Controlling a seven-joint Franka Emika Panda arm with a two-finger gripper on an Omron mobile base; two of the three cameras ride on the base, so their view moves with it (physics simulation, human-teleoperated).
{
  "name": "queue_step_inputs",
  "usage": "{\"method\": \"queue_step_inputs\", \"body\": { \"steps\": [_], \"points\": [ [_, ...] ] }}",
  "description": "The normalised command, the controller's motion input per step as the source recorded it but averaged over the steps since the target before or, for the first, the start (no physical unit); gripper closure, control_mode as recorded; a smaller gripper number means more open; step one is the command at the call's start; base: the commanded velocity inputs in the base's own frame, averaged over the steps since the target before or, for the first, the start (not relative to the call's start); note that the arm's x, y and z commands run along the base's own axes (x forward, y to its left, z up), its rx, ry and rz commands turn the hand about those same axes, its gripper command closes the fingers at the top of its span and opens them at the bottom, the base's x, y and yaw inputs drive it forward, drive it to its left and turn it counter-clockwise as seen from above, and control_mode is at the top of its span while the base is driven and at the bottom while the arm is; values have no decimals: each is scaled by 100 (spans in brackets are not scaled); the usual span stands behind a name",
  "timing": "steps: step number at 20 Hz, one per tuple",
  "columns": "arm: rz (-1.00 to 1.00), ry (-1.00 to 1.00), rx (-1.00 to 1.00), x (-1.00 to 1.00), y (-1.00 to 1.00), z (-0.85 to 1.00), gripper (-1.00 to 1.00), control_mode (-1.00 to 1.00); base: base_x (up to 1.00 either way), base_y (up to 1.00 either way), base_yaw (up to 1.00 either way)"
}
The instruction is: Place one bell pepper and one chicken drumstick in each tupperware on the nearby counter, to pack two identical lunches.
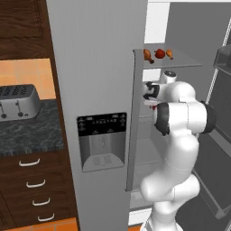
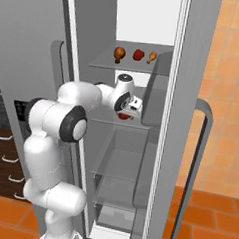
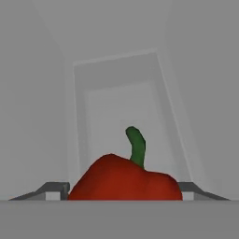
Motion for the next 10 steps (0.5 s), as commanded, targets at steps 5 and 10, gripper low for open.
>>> {"method": "queue_step_inputs", "body": {
  "steps": [5, 10],
  "points": [
    [7, -9, 0, -99, 0, -1, 100, -100, 0, 0, 0],
    [12, 5, 0, -60, 1, 84, 100, -100, 0, 0, 0]
  ]
}}
